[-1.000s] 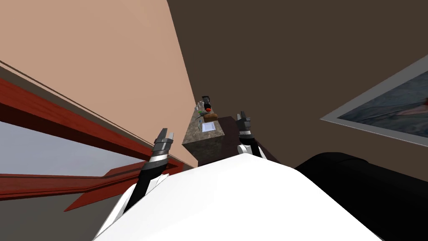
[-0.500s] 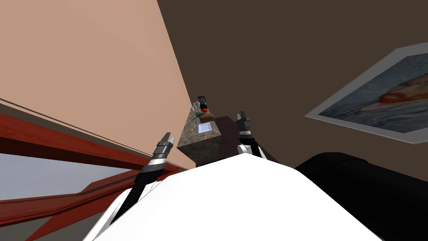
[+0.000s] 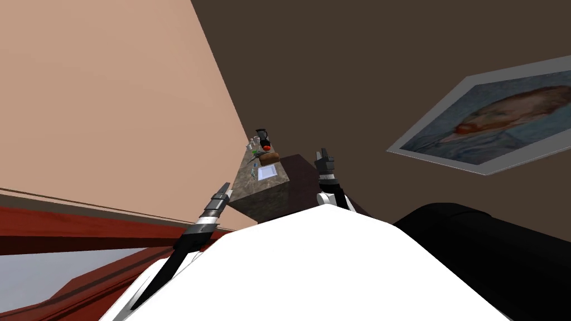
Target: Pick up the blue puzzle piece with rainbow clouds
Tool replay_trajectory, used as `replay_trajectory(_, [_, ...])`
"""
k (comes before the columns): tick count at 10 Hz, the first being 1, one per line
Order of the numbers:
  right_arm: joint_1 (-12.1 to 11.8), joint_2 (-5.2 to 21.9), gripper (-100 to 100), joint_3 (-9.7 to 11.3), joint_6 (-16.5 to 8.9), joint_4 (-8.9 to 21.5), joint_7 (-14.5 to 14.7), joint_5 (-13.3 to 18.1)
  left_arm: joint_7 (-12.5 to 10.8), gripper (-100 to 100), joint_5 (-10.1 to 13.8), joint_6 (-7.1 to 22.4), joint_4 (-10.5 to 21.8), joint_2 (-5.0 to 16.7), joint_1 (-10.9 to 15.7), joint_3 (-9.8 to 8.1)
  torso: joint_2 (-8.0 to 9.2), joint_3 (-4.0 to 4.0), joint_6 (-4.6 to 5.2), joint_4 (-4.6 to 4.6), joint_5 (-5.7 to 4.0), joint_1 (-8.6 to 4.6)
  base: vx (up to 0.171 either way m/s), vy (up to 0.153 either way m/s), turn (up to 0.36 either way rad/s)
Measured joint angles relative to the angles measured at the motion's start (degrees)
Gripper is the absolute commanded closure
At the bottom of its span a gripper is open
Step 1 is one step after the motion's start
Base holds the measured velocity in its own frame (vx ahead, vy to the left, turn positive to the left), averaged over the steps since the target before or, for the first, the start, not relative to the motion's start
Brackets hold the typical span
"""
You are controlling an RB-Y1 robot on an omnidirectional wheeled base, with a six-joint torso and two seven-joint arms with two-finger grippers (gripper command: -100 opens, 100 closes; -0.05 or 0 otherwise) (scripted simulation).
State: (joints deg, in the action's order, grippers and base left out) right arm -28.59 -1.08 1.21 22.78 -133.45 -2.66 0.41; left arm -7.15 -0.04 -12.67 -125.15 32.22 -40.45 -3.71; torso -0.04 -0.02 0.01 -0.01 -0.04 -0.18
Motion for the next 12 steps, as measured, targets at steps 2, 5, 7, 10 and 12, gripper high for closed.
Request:
replay_trajectory(2, [0.0,0.0,0,0.0,0.0,0.0,0.0,0.0,-0.3,-100,0.4,1.1,0.7,2.6,-1.3,0.20,0.04,0.02,-0.01,0.01,0.00,0.02,0.007,-0.038,-0.113])
replay_trajectory(5, [0.0,0.0,0,0.0,0.0,0.0,0.0,0.0,-1.4,-100,1.7,2.7,3.1,7.4,-3.0,-0.13,0.02,0.01,-0.01,0.00,0.00,-0.01,0.013,-0.047,-0.163])
replay_trajectory(7, [0.0,0.0,0,0.0,0.0,0.0,0.0,0.0,-2.1,-100,2.4,4.2,3.6,10.9,-4.1,-0.41,0.01,0.01,-0.01,0.00,0.00,0.04,0.019,-0.052,-0.191])
replay_trajectory(10, [0.0,0.0,0,0.0,0.0,0.0,0.0,0.0,-3.1,-100,3.7,6.1,5.8,16.6,-6.5,-0.82,0.01,0.00,-0.02,0.00,0.00,0.03,0.017,-0.050,-0.174])
replay_trajectory(12, [0.0,0.0,0,0.0,0.0,0.0,0.0,0.0,-3.5,-100,4.2,7.1,7.7,20.0,-7.9,-0.63,0.02,0.01,-0.06,0.01,0.00,0.05,0.017,-0.038,-0.114])
